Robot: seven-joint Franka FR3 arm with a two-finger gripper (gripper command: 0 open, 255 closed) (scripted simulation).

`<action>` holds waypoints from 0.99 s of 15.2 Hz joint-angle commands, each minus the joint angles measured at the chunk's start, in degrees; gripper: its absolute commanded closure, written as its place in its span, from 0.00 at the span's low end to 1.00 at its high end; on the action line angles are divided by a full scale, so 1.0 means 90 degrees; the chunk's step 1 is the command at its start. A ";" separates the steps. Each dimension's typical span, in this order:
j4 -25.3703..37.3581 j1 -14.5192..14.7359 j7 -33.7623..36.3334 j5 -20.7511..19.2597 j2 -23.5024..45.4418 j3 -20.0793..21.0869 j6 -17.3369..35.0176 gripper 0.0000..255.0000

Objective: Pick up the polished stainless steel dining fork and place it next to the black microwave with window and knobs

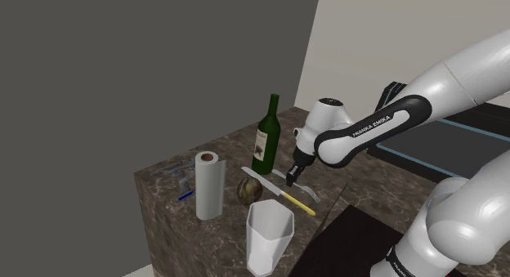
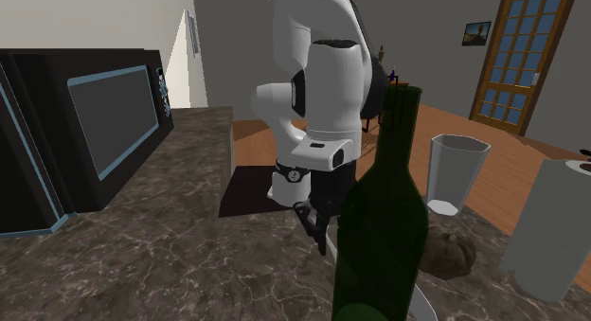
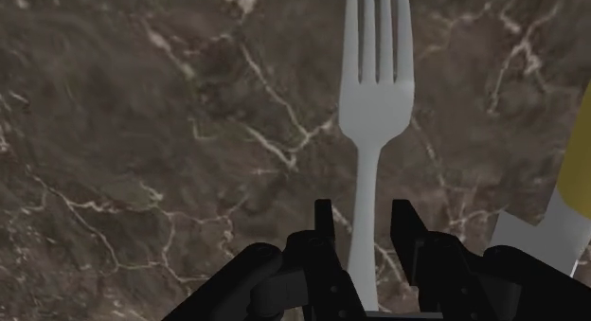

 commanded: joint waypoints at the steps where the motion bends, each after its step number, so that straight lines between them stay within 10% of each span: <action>1: 0.0039 0.0003 -0.0010 0.0006 -0.0140 -0.0010 -0.0178 1.00; 15: 0.0594 0.0020 -0.0032 0.0018 -0.1125 -0.0063 -0.1717 1.00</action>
